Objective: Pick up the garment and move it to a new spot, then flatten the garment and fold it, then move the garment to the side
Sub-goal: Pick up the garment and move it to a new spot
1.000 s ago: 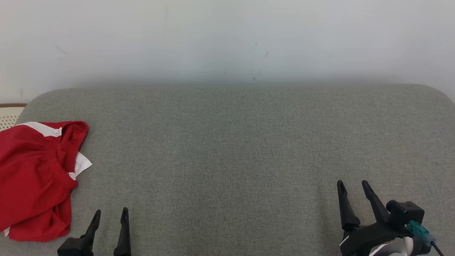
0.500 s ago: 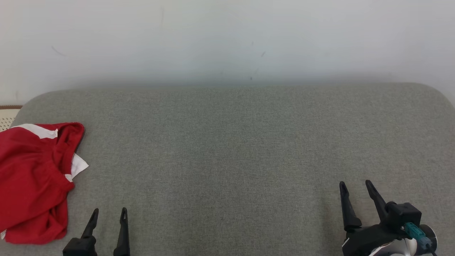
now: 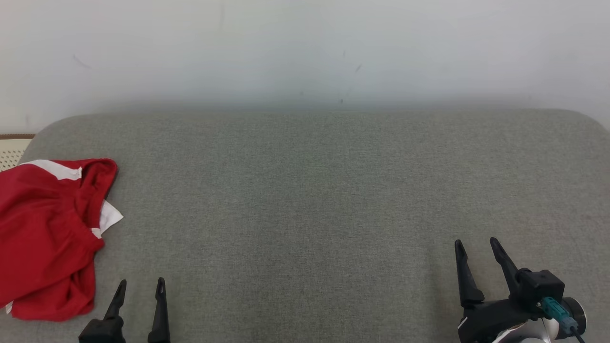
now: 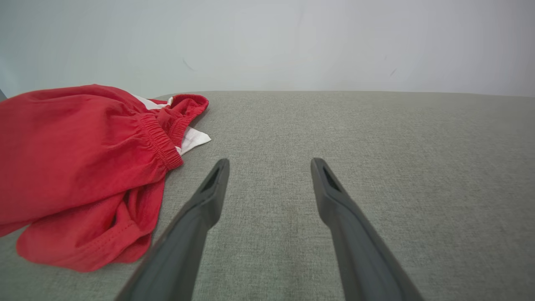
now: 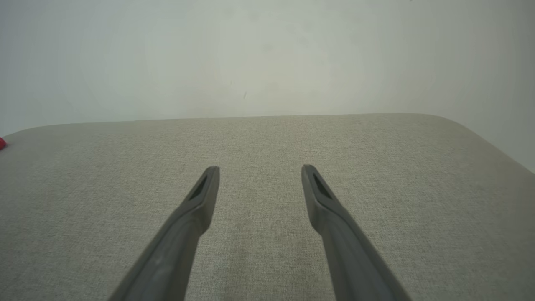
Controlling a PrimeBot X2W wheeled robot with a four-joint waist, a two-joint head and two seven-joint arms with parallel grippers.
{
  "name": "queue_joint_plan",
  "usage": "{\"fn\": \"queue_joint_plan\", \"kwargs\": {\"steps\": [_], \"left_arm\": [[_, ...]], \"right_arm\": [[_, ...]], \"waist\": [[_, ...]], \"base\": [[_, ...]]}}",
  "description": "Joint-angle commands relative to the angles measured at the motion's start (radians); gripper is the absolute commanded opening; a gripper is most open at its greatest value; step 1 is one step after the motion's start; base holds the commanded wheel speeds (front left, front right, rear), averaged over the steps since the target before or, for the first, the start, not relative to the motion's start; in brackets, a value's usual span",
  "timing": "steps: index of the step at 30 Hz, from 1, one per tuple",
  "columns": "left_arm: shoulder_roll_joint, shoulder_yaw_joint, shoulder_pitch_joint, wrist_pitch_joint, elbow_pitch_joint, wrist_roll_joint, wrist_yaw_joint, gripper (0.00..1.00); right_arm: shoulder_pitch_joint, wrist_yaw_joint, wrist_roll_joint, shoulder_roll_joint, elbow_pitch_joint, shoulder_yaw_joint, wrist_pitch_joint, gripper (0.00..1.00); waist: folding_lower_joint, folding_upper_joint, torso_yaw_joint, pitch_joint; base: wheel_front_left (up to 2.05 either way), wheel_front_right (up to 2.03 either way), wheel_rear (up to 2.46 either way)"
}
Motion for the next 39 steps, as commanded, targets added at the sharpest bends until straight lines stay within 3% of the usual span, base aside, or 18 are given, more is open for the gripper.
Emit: {"fn": "queue_joint_plan", "kwargs": {"steps": [1,8,28,34,39], "left_arm": [[0.000,0.004,-0.008,-0.005,0.002,-0.004,0.004,1.00],[-0.005,0.012,-0.010,-0.005,0.004,-0.020,-0.004,1.00],[-0.017,0.084,0.004,-0.005,0.021,-0.036,-0.003,1.00],[-0.019,0.109,0.007,-0.005,0.035,-0.052,-0.018,1.00],[-0.020,0.124,-0.035,-0.005,0.042,-0.072,-0.039,1.00]], "right_arm": [[-0.002,0.001,-0.007,-0.004,-0.008,0.009,-0.001,1.00],[-0.003,0.001,0.000,-0.002,-0.027,0.031,-0.001,1.00],[-0.074,0.001,0.017,-0.009,0.015,0.163,-0.001,1.00],[-0.077,0.001,0.020,-0.005,0.025,0.184,-0.001,1.00],[-0.094,0.001,0.021,-0.021,0.023,0.203,-0.001,1.00]], "waist": [[-0.0001,-0.0001,0.020,0.004],[-0.0001,-0.0001,0.092,0.008],[-0.0001,-0.0001,0.408,0.055],[-0.0001,-0.0001,0.455,0.062],[-0.0001,-0.0001,0.450,0.094]], "base": [[0.00,0.00,0.00],[0.00,0.00,0.00],[0.00,0.00,0.00],[0.00,0.00,0.00],[0.00,0.00,0.00]]}}
